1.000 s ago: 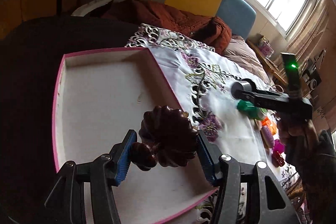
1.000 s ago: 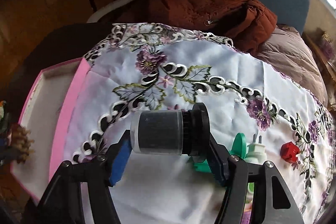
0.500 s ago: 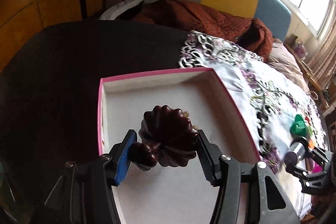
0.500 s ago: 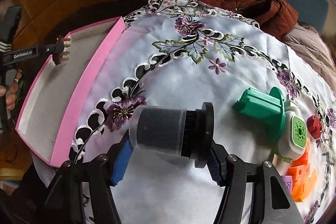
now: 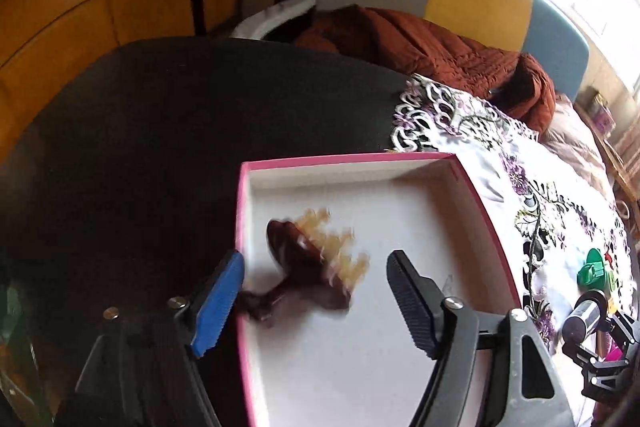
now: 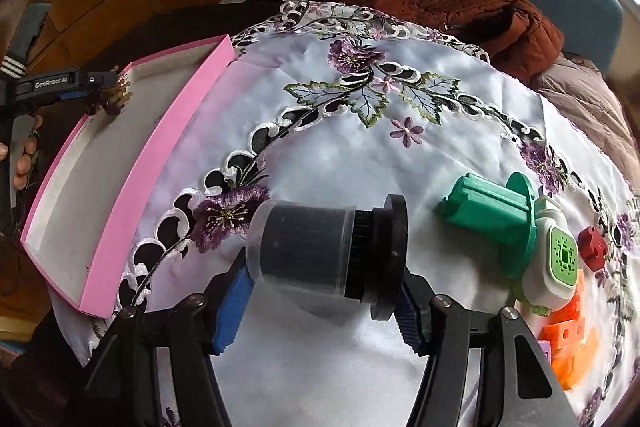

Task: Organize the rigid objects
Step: 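Lower the brown piece into the tray and open the left gripper, then carry the black-and-clear cup into the tray and open the right gripper, then move both grippers from the tray back toward the toys, then grasp the green spool with the left gripper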

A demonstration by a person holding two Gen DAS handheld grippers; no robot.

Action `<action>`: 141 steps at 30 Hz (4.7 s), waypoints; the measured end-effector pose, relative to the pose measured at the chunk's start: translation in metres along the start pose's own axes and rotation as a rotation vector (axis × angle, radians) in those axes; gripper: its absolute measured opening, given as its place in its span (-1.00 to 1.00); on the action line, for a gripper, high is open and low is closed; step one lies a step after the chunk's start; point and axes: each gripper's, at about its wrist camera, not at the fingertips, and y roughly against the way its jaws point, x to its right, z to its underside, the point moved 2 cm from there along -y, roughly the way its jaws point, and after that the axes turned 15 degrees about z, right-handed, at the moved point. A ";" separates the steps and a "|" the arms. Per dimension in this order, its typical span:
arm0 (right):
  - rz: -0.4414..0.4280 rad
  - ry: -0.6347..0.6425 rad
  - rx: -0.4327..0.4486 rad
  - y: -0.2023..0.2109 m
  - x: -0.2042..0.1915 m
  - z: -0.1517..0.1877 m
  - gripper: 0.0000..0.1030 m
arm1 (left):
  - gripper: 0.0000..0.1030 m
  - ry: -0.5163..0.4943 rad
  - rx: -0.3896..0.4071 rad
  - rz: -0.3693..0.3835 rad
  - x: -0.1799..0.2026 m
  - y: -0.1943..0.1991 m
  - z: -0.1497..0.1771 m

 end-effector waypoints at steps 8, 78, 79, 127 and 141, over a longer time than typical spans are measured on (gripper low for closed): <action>0.021 0.007 0.006 0.000 -0.003 0.000 0.23 | 0.49 -0.013 0.060 -0.024 0.012 0.055 0.042; -0.093 0.123 0.167 0.051 -0.202 -0.090 0.51 | 0.50 -0.084 0.207 -0.186 0.015 0.156 0.097; -0.081 0.118 0.178 0.055 -0.195 -0.087 0.52 | 0.50 -0.090 0.207 -0.180 0.017 0.156 0.097; 0.388 -0.215 0.235 0.104 0.082 0.014 0.71 | 0.51 -0.341 -0.050 0.150 0.199 0.051 0.092; 0.413 -0.806 0.078 0.080 0.217 0.062 0.71 | 0.49 -0.346 -0.221 0.300 0.271 -0.033 0.076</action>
